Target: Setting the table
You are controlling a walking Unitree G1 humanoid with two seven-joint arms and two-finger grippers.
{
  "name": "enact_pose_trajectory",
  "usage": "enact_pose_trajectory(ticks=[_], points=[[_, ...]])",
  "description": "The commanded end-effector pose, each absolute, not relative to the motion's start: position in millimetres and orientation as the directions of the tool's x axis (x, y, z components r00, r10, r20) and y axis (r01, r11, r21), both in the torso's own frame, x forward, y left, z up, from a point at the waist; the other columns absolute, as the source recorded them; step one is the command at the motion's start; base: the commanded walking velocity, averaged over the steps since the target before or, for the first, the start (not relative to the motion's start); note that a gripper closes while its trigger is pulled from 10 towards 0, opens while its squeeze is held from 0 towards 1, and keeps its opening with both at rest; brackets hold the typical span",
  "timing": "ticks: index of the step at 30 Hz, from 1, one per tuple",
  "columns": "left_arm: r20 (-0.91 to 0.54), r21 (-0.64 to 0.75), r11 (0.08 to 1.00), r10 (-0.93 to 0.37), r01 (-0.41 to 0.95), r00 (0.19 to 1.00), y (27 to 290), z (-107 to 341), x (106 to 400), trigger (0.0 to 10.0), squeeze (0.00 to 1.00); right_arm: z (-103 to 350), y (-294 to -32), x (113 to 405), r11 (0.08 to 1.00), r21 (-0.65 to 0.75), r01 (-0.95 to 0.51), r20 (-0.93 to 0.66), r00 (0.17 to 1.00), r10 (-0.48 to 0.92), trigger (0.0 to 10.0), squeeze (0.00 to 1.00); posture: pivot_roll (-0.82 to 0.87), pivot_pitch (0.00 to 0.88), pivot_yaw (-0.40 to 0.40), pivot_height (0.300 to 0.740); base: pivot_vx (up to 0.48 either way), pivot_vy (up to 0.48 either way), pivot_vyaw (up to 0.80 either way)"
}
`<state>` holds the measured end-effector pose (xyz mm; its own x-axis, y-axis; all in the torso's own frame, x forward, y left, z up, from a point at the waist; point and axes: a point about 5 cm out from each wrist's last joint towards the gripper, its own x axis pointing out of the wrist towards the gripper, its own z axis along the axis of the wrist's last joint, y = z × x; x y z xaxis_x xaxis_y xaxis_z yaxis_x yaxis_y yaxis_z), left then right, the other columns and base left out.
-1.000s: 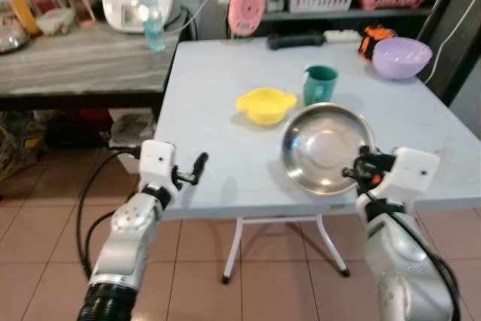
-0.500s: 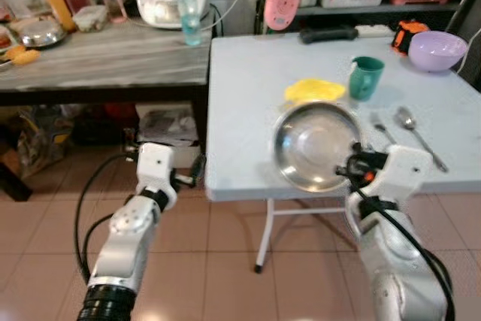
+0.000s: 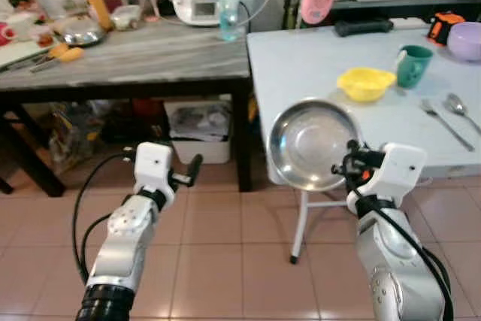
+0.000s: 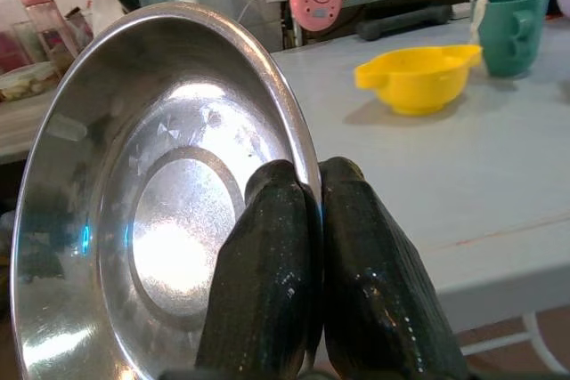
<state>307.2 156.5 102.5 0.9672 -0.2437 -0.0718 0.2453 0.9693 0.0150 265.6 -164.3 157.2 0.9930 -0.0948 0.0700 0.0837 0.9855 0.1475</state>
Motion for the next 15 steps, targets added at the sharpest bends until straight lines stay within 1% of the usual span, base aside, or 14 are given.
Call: enact_pose_trajectory(ticks=[1, 13, 15], points=[[-0.066, 0.021, 0.964, -0.263, 0.264, 0.963, 148.9, 104.7, 308.9, 10.0, 0.00, 160.8, -170.0, 264.7, 0.984, 0.144, 0.102, 0.088, 0.989, -0.116, 10.0, 0.00, -0.10, 0.013, 0.065, 0.740, 0.000, 0.480, 0.00], [-0.061, 0.029, 0.964, -0.264, 0.266, 0.963, 148.9, 106.3, 311.9, 10.0, 0.00, 162.1, -174.6, 266.6, 0.985, 0.132, 0.111, 0.094, 0.988, -0.124, 10.0, 0.00, -0.10, 0.004, 0.064, 0.740, 0.000, 0.480, 0.00], [-0.041, 0.056, 0.965, -0.255, 0.257, 0.966, 148.8, 108.3, 311.4, 10.0, 0.00, 162.2, -174.7, 266.5, 0.985, 0.131, 0.113, 0.095, 0.988, -0.126, 10.0, 0.00, -0.10, 0.005, 0.065, 0.740, 0.000, 0.131, 0.00]])
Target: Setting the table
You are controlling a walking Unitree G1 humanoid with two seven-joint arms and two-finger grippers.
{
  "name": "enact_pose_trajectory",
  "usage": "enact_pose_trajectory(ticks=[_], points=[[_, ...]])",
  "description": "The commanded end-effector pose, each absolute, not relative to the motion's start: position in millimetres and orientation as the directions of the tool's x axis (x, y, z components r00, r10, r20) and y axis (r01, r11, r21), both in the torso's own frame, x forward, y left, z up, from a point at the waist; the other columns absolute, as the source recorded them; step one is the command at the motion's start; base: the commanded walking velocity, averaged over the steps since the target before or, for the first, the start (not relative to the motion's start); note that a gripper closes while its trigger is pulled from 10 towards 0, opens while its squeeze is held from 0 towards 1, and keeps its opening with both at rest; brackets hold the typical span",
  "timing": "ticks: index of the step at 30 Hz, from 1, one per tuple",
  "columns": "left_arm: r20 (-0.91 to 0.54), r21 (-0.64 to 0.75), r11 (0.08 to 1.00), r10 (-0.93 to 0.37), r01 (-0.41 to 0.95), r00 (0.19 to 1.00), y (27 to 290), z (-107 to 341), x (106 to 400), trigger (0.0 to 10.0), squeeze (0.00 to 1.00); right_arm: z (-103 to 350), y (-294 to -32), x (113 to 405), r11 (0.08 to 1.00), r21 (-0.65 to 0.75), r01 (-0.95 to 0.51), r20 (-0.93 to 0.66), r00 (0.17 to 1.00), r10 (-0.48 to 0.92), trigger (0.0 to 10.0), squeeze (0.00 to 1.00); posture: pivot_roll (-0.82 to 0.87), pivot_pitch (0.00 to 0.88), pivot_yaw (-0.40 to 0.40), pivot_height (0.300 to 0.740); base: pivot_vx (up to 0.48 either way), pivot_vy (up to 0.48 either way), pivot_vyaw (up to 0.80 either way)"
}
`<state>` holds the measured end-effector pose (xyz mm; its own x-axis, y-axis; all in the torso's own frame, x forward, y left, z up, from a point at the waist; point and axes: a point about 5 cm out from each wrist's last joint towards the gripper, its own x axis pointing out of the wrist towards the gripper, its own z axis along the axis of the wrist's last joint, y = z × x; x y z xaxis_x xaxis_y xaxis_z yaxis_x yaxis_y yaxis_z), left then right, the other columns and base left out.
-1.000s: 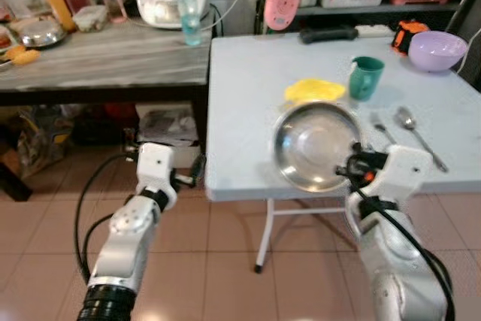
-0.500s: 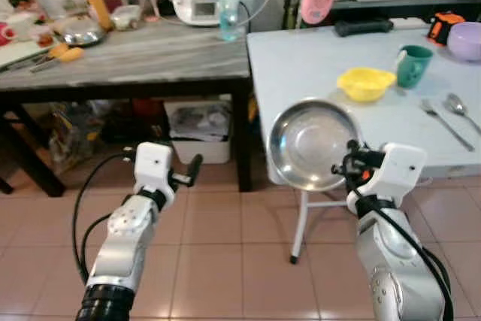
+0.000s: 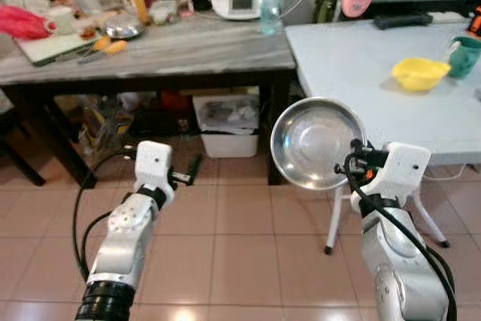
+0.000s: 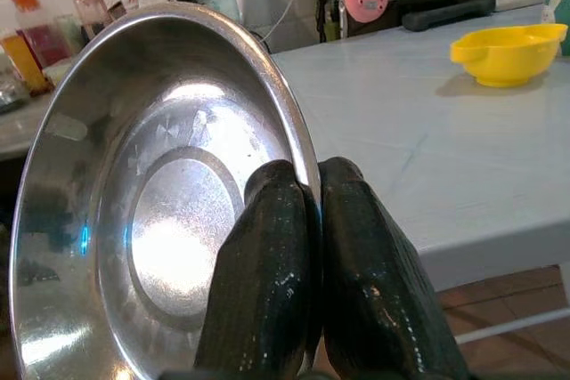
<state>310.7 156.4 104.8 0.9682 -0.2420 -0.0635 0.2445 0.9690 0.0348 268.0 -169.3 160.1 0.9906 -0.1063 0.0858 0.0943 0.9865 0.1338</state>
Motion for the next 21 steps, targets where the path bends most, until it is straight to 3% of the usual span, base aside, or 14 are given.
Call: enact_pose_trajectory(ticks=[1, 18, 21], points=[[-0.036, 0.056, 0.963, -0.262, 0.264, 0.964, 147.6, 108.7, 310.9, 10.0, 0.00, 161.9, -174.7, 266.2, 0.985, 0.131, 0.114, 0.095, 0.987, -0.127, 10.0, 0.00, -0.10, 0.006, 0.063, 0.740, 0.000, 0.000, 0.00], [-0.039, -0.001, 0.950, -0.312, 0.312, 0.949, 140.4, 107.5, 308.1, 10.0, 0.00, 162.7, -175.2, 267.1, 0.986, 0.124, 0.108, 0.099, 0.988, -0.121, 10.0, 0.00, -0.11, 0.003, 0.059, 0.740, 0.000, 0.000, 0.00], [-0.048, -0.003, 0.947, -0.321, 0.321, 0.946, 138.2, 105.6, 306.7, 10.0, 0.00, 162.7, -175.0, 267.2, 0.986, 0.124, 0.109, 0.099, 0.988, -0.121, 10.0, 0.00, -0.11, 0.002, 0.060, 0.740, 0.262, 0.000, 0.00]])
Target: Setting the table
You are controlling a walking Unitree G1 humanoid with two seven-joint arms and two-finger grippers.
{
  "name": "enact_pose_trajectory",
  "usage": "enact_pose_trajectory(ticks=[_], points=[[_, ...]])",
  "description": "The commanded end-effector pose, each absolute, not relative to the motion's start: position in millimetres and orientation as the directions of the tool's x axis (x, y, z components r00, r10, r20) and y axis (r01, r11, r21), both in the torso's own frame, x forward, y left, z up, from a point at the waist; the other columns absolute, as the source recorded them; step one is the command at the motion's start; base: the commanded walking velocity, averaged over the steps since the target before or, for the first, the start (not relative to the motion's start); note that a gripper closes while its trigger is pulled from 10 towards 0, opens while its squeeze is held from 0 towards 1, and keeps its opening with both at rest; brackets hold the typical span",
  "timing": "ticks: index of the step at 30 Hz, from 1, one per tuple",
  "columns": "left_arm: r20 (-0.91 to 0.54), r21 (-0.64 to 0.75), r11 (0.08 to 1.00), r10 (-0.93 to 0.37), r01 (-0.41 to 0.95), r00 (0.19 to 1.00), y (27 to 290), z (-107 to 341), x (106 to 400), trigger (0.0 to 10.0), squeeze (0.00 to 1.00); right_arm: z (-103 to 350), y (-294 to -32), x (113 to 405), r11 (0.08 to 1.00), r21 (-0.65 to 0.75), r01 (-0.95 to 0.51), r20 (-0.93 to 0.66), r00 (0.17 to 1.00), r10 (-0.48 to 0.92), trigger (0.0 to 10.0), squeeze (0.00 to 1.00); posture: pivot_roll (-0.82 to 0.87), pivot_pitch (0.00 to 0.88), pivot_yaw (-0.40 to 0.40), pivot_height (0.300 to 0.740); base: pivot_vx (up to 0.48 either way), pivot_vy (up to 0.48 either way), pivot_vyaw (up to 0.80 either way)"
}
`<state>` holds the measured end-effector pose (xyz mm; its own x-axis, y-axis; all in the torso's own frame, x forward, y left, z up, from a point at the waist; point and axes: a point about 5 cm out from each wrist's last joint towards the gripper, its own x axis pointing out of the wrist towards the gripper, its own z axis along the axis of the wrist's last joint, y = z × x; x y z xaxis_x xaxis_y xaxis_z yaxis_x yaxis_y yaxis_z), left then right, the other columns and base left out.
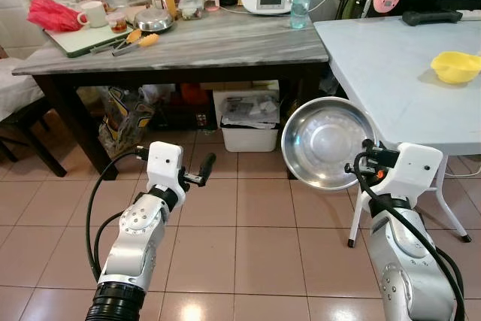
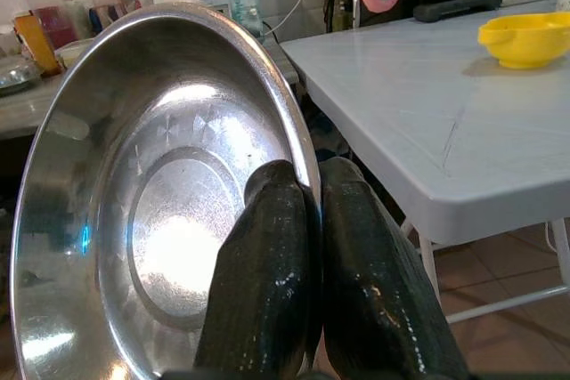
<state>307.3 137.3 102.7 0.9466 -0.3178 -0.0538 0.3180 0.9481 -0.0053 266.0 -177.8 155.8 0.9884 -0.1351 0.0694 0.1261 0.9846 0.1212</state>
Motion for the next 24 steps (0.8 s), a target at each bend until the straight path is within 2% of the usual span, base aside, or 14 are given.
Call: enact_pose_trajectory(ticks=[1, 24], points=[[-0.048, -0.005, 0.946, -0.323, 0.323, 0.945, 137.7, 105.2, 306.5, 10.0, 0.00, 162.8, -174.9, 267.2, 0.986, 0.123, 0.108, 0.100, 0.988, -0.121, 10.0, 0.00, -0.11, 0.002, 0.060, 0.740, 0.285, 0.000, 0.00], [-0.043, -0.017, 0.943, -0.334, 0.334, 0.942, 135.7, 106.2, 308.2, 10.0, 0.00, 161.8, -171.5, 267.5, 0.988, 0.122, 0.099, 0.099, 0.989, -0.112, 10.0, 0.00, -0.11, 0.000, 0.060, 0.740, 0.397, 0.000, 0.00]])
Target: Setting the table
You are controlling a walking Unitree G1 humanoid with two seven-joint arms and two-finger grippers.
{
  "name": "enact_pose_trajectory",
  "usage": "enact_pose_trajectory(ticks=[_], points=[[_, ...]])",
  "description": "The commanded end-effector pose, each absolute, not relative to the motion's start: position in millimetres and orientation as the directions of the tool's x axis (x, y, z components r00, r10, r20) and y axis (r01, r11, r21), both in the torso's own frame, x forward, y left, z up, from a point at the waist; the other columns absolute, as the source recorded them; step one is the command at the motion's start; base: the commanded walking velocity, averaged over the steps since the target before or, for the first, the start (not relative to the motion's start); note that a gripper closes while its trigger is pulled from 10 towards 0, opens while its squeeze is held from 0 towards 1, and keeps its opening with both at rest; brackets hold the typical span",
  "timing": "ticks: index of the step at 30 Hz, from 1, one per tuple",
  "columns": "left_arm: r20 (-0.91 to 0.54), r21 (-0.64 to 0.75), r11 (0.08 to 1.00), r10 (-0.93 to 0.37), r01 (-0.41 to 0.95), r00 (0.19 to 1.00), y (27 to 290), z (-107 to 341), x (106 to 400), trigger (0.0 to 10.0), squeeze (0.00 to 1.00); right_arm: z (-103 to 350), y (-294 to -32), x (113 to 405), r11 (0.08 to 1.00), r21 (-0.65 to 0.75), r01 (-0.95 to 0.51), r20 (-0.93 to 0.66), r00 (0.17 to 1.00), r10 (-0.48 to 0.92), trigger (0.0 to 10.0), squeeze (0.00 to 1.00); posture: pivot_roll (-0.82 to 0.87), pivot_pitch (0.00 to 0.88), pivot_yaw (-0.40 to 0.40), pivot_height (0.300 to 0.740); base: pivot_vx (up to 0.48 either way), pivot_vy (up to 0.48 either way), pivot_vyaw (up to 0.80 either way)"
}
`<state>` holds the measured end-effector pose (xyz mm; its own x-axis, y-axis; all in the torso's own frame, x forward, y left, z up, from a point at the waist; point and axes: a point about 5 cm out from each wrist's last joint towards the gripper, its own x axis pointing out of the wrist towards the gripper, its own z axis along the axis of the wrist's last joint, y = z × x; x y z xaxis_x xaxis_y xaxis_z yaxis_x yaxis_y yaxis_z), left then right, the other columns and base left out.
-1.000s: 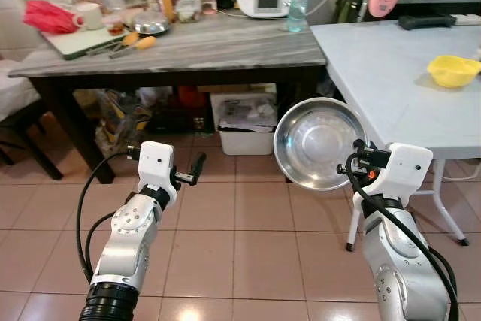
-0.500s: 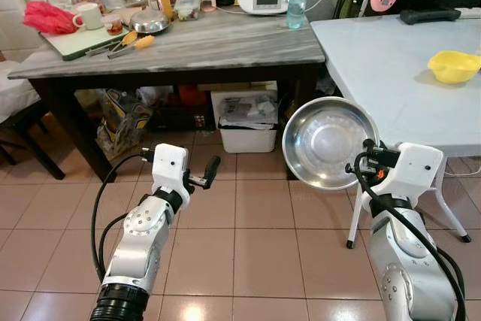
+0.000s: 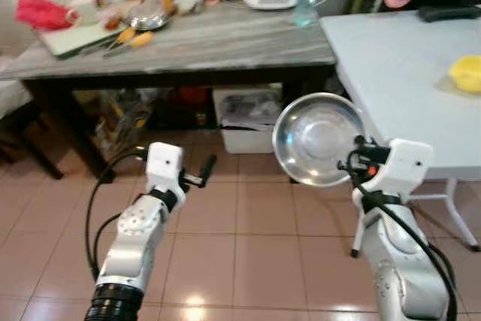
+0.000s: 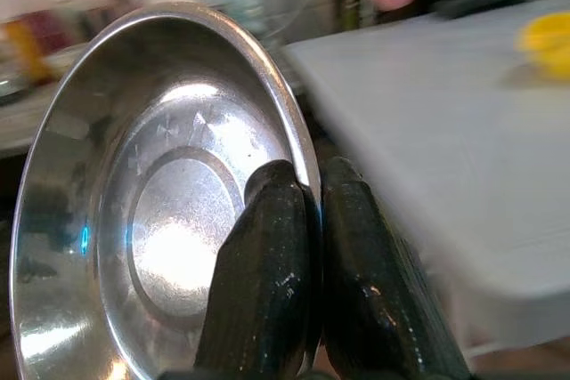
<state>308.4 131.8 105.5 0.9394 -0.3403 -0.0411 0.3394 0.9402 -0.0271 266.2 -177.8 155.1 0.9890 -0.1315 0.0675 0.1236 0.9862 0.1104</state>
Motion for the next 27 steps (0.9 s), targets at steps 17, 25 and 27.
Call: enact_pose_trajectory(ticks=[17, 25, 27], points=[[-0.039, -0.017, 0.942, -0.335, 0.334, 0.941, 133.6, 106.0, 307.6, 10.0, 0.00, 160.4, -170.2, 269.8, 0.992, 0.103, 0.079, 0.097, 0.991, -0.089, 10.0, 0.00, -0.10, 0.000, 0.049, 0.740, 0.459, 0.000, 0.00], [-0.042, -0.018, 0.943, -0.334, 0.333, 0.942, 133.3, 105.0, 306.7, 10.0, 0.00, 160.3, -168.4, 270.4, 0.993, 0.094, 0.067, 0.100, 0.992, -0.076, 10.0, 0.00, -0.10, 0.000, 0.048, 0.740, 0.460, 0.000, 0.00], [-0.042, -0.017, 0.943, -0.334, 0.333, 0.942, 133.3, 104.9, 306.6, 10.0, 0.00, 160.1, -168.6, 270.4, 0.993, 0.094, 0.066, 0.099, 0.992, -0.075, 10.0, 0.00, -0.10, 0.000, 0.049, 0.740, 0.461, 0.000, 0.00]])
